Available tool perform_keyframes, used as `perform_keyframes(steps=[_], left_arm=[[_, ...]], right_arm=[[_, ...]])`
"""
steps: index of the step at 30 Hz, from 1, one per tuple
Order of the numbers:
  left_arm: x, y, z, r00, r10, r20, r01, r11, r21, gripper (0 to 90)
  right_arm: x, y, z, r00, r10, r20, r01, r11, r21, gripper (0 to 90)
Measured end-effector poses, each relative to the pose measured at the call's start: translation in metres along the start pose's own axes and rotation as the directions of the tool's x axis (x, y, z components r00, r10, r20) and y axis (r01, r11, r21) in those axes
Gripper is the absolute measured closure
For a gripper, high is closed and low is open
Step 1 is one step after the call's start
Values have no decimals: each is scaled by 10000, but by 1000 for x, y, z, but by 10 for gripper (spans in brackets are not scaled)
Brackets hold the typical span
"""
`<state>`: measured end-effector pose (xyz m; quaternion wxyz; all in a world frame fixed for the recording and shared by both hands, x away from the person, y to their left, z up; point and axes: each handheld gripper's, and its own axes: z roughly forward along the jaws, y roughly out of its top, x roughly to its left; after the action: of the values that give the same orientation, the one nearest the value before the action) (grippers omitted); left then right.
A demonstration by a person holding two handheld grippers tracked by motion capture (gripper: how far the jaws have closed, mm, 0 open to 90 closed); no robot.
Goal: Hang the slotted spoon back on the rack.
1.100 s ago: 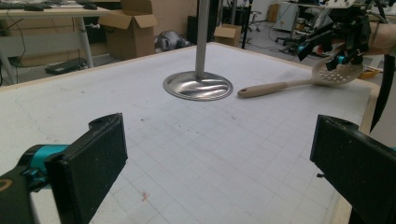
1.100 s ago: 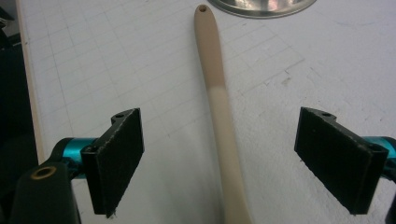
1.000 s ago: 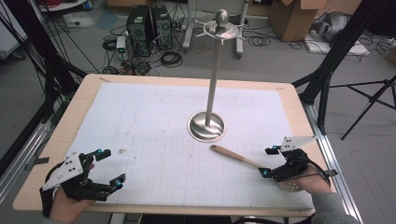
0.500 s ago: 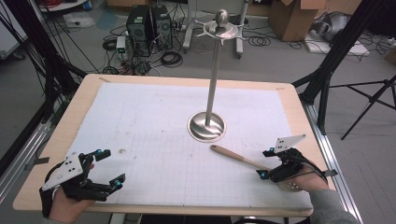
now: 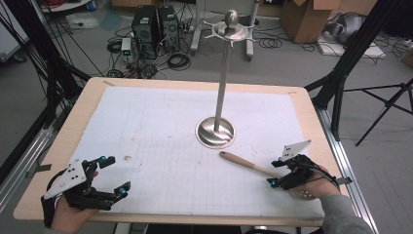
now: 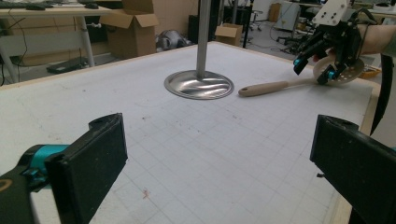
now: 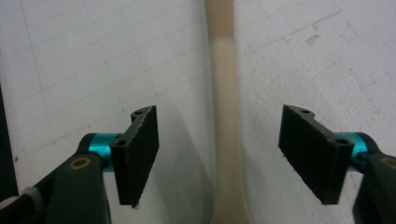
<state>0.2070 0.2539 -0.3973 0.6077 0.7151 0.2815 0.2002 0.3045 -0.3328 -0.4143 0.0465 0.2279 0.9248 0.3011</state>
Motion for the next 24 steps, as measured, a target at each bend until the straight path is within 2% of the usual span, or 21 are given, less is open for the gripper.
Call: perform_keyframes(steps=[8,14,19,24], left_arm=[[0,0,0,10000,-18,-5,18,10000,1,43],[0,0,0,10000,-17,-10,17,10000,9,43],[1,-1,0,10000,-67,-20,67,10000,-14,43],[1,-1,-1,10000,-57,-9,57,10000,-3,43]], right_arm=[[0,0,4,9999,-120,-4,120,9988,477,408],[0,0,5,9998,-129,170,118,9982,592,471],[1,1,6,9986,-344,407,309,9960,833,527],[1,1,7,9986,-292,431,251,9955,913,572]])
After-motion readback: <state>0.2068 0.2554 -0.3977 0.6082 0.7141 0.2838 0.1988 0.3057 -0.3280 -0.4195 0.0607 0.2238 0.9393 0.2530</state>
